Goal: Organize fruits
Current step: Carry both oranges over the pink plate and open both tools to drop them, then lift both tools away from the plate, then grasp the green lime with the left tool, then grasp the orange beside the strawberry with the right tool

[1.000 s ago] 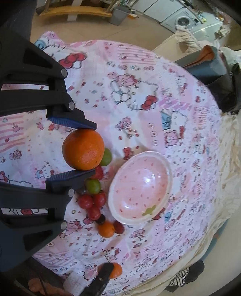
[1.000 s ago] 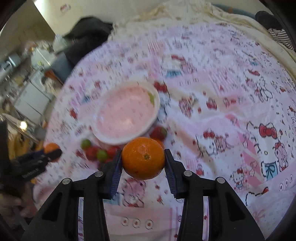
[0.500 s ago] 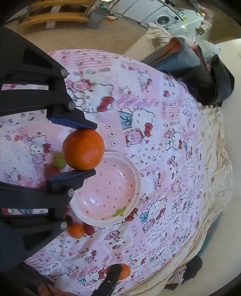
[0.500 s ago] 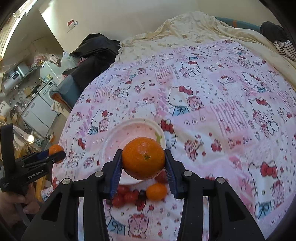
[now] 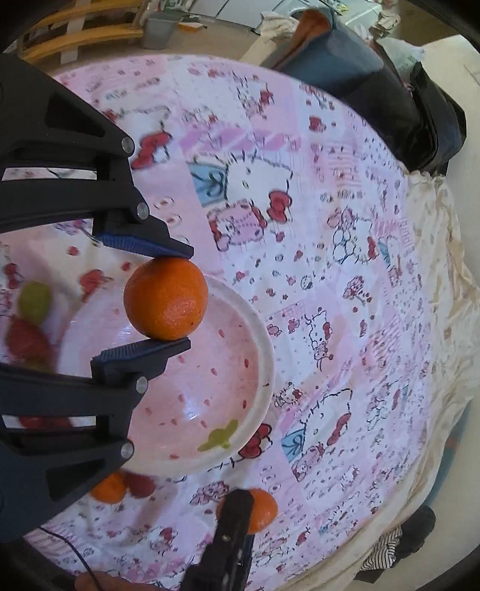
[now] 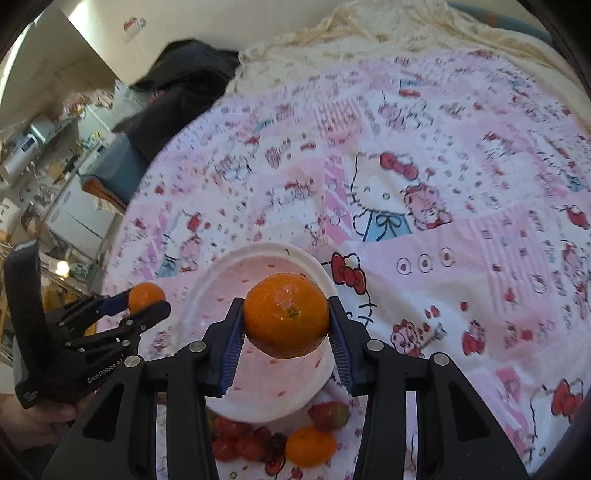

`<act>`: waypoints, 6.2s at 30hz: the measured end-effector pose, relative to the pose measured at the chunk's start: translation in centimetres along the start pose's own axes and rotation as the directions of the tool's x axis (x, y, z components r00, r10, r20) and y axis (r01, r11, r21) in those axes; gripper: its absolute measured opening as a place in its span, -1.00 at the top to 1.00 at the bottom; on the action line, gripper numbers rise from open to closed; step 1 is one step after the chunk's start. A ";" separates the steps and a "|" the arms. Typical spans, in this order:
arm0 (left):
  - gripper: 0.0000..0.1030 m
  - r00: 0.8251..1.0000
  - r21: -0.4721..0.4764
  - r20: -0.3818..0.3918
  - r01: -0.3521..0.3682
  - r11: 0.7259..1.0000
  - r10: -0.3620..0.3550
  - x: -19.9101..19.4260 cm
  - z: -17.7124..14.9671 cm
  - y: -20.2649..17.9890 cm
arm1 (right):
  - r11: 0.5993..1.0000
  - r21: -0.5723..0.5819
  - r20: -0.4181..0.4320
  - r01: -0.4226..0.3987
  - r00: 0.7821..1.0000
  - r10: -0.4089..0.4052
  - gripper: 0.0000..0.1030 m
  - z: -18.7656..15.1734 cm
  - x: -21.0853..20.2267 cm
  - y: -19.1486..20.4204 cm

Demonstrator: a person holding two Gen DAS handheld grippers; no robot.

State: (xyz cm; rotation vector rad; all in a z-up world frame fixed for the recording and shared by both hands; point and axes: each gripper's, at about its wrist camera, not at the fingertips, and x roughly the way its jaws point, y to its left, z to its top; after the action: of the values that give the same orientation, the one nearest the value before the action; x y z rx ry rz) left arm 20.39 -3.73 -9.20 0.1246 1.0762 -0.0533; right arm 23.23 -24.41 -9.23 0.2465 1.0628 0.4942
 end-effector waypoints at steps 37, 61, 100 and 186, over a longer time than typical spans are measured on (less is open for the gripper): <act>-0.64 0.999 0.026 -0.002 0.036 0.999 -0.036 3.5 0.6 -0.3 | 0.996 0.079 -0.067 -0.044 0.997 0.049 -0.67 1.6 5.2 -1.5; -0.66 0.996 -0.065 0.091 0.031 0.997 -0.025 -3.1 -1.2 1.3 | 0.998 0.070 0.050 -0.002 0.999 -0.002 -0.91 0.7 -2.2 -0.3; -0.66 0.993 -0.212 0.118 0.045 0.976 -0.020 -11.9 -10.9 3.6 | 0.994 0.091 0.083 0.056 0.995 -0.064 -0.91 -10.3 -10.6 2.2; 0.51 0.995 -0.276 -0.083 0.026 0.961 -0.051 -6.8 -10.3 4.0 | 0.960 0.264 -0.257 0.089 0.966 -0.019 0.14 -11.1 1.4 -2.4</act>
State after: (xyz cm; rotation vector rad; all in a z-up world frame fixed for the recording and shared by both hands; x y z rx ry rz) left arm 8.62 1.41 -7.74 -0.1466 1.1653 0.0676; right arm 14.68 -26.23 -16.56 0.4057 1.3863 0.3323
